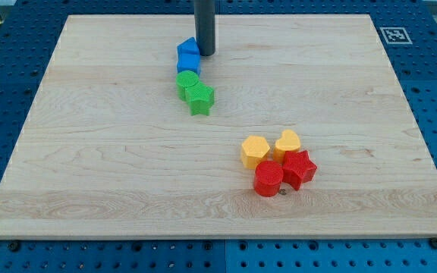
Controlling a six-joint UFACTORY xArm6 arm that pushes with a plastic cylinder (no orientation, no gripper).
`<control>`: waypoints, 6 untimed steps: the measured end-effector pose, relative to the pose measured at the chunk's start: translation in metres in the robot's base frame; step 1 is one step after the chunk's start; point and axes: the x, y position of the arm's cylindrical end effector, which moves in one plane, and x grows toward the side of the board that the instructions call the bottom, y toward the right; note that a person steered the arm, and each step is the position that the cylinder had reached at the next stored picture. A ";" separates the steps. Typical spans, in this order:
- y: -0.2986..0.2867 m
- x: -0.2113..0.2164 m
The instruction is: Push triangle to the top left of blue cube
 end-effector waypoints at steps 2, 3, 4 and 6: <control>-0.009 0.011; -0.021 0.012; -0.021 0.012; 0.030 0.012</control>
